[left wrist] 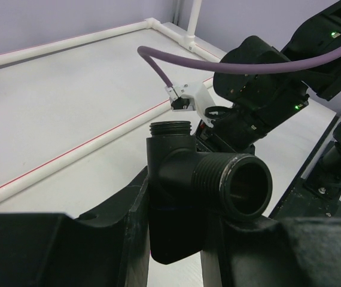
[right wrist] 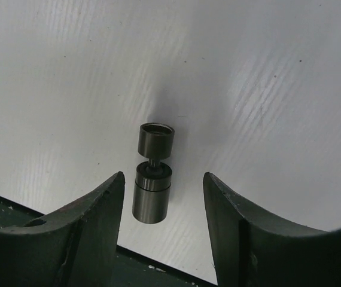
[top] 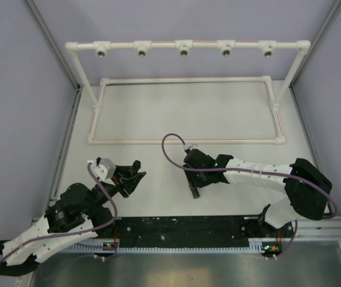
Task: Install the water faucets
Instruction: Pick up the adaptor at the center of the board.
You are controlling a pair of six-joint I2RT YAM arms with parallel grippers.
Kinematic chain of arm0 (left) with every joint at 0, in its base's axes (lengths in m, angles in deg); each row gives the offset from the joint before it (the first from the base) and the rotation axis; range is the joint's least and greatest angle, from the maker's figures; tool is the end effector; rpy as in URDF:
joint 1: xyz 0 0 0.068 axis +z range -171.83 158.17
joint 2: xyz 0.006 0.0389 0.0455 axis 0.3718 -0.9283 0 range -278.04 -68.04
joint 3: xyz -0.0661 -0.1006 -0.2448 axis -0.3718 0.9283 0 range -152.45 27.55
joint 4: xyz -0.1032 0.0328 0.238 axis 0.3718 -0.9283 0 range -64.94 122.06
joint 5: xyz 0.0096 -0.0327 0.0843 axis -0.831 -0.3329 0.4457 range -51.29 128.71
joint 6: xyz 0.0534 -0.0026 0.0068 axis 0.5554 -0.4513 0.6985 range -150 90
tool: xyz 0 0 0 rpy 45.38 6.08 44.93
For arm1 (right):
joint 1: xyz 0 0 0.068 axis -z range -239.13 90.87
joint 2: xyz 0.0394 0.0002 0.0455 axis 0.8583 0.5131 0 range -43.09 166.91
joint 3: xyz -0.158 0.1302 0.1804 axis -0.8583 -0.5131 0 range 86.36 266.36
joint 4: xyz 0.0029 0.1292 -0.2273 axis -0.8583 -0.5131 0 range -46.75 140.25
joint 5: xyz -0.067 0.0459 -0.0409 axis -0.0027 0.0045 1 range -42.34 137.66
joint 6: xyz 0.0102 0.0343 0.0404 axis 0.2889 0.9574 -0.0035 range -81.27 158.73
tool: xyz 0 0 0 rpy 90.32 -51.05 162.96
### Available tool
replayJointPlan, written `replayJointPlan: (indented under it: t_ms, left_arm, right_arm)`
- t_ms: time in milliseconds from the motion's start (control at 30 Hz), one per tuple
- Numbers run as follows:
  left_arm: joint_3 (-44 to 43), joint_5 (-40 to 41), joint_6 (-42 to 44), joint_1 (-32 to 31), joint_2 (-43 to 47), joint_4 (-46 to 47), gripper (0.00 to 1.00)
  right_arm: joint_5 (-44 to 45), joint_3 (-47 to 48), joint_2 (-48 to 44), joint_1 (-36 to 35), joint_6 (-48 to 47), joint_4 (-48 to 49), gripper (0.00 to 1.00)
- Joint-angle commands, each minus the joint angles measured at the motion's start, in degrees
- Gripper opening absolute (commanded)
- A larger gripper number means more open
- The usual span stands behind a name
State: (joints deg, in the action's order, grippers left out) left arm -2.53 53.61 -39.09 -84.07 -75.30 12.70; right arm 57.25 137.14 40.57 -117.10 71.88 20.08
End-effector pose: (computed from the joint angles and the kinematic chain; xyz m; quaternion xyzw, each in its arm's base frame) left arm 0.0402 -0.0568 0.3038 0.2197 0.6500 -0.3488 0.6384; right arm 0.1529 0.2331 0.1960 -0.1892 0.9506 0.1089 0.2206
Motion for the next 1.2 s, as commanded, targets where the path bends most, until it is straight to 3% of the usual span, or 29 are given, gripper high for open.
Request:
replayJointPlan:
  t_ms: [0, 233, 433, 533, 633, 700, 833, 967, 1167]
  left_arm:
    - [-1.6, 0.0, -0.1, -0.1, -0.6, 3.4, 0.00]
    - [-2.1, -1.4, -0.4, -0.1, -1.4, 4.1, 0.00]
    - [-2.2, -2.1, -0.5, -0.1, -1.5, 4.0, 0.00]
    - [-2.4, -2.1, -0.7, -0.2, -1.3, 3.4, 0.00]
    - [-2.5, -2.1, -0.5, -0.1, -1.2, 3.3, 0.00]
    - [-3.0, -1.9, -0.2, -0.1, -1.2, 2.7, 0.00]
    - [-3.9, -0.7, 0.2, -0.2, -0.7, 1.3, 0.00]
    - [-5.2, -0.1, 0.6, -0.1, 0.7, -0.1, 0.00]
    - [-7.8, -1.3, -0.8, -0.2, 2.9, -4.0, 0.00]
  right_arm:
    - [-2.6, -0.2, 2.1, 0.6, 3.2, 4.7, 0.55]
    - [-1.5, -2.6, -0.5, 0.5, 8.2, 5.4, 0.54]
    - [-5.8, -2.4, 4.0, 0.5, 6.1, 3.5, 0.53]
    - [-6.3, -2.1, 5.2, 0.3, 4.2, 3.8, 0.38]
    - [-5.5, -1.2, 7.2, -0.2, 2.5, 3.4, 0.15]
    - [-4.1, -0.5, 8.9, -0.6, 0.5, 2.8, 0.07]
    - [-0.5, 1.0, 9.6, -2.3, -9.8, 4.3, 0.05]
    - [1.0, 1.4, 8.5, -3.2, -27.8, 8.4, 0.00]
    - [-4.5, 3.1, 7.0, -2.0, -56.7, 11.2, 0.00]
